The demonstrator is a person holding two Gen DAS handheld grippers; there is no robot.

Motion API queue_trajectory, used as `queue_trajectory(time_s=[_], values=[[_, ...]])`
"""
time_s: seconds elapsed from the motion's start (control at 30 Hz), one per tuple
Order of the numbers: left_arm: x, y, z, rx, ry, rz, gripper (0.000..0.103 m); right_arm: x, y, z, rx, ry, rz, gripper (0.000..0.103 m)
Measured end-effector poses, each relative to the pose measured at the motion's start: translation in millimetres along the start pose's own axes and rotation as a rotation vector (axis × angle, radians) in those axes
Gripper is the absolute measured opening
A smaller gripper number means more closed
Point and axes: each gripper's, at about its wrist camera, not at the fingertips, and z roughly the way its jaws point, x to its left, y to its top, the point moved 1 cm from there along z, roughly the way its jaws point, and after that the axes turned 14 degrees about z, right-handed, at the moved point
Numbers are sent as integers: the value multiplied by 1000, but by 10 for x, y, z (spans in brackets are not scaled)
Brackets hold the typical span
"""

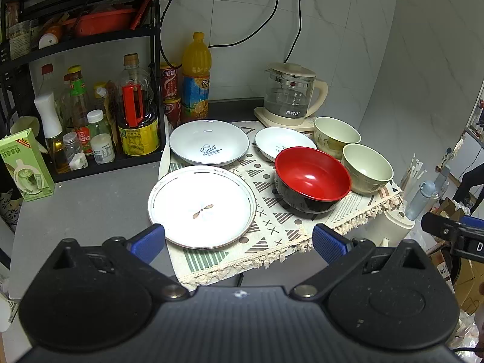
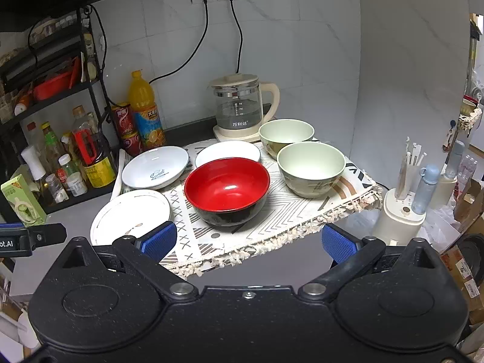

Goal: Organize plates and bowls

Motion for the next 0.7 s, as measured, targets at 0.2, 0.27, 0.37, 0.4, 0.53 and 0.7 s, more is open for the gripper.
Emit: queue_trajectory(time_s=[0.2,0.27,0.37,0.4,0.53,0.7], values=[[18,-24,-30,6,1,0,103,43,6,6,4,10,-7,103],[29,-18,-37,7,3,2,103,45,9,3,0,11,-7,103],[37,0,-38,7,4,2,103,42,5,9,0,9,-8,103],[41,1,-39,6,4,2,103,32,4,9,1,7,-9,103],[41,4,-41,6,2,5,103,31,-2,7,2,3,-8,103],[43,9,-28,10,2,1,103,11,-14,16,8,-5,-12,103]])
